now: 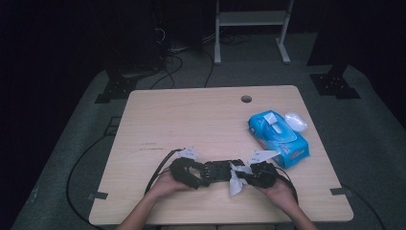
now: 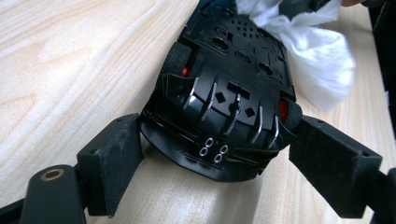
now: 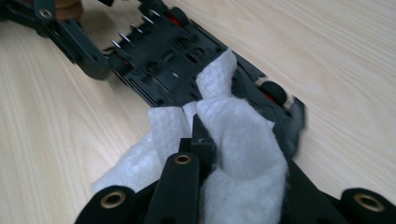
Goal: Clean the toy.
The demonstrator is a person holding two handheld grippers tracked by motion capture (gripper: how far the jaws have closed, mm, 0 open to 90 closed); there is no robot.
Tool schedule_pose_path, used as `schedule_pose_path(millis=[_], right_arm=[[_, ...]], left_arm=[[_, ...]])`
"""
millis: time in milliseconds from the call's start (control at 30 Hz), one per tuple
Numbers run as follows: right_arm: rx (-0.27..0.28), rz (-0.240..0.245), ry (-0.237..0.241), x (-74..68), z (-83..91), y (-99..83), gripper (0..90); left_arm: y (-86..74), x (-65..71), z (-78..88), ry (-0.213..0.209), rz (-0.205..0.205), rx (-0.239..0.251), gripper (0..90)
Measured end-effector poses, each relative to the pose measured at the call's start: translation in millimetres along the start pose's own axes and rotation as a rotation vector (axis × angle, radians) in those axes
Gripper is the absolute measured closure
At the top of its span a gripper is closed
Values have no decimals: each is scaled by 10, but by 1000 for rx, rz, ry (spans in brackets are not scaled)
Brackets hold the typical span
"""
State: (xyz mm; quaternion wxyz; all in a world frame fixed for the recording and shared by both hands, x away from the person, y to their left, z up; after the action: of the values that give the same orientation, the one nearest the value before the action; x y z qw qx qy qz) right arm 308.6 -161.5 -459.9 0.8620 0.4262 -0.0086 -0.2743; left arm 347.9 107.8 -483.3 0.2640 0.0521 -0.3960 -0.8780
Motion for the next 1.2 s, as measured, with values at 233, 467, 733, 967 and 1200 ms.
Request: schedule_pose_path(millis=[233, 467, 733, 967, 1200], right_arm=[[-1, 18, -75, 101, -8, 29, 812], [4, -10, -98, 193, 41, -42, 814], [4, 1, -99, 179, 30, -34, 813], [0, -15, -113, 204, 71, -31, 812], [50, -36, -83, 168, 164, 30, 812]], left_arm=[[0, 35, 8, 39, -55, -8, 226], [10, -5, 6, 13, -11, 15, 205], [27, -13, 34, 21, -1, 36, 190], [24, -13, 34, 26, -5, 34, 198], [29, -33, 52, 28, 12, 60, 208]])
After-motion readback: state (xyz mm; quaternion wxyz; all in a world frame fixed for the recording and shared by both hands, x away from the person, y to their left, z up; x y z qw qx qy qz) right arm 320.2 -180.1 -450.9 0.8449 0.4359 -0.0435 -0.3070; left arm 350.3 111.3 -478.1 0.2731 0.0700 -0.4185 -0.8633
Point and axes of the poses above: each handheld gripper's, and its own axes: z roughly backward along the jaws, y roughly out of its top, x roughly to its right, the point moved 1 cm from there along -z, roughly forward along the jaws, and after that the axes turned 11 degrees about y, right-handed, at the moved point
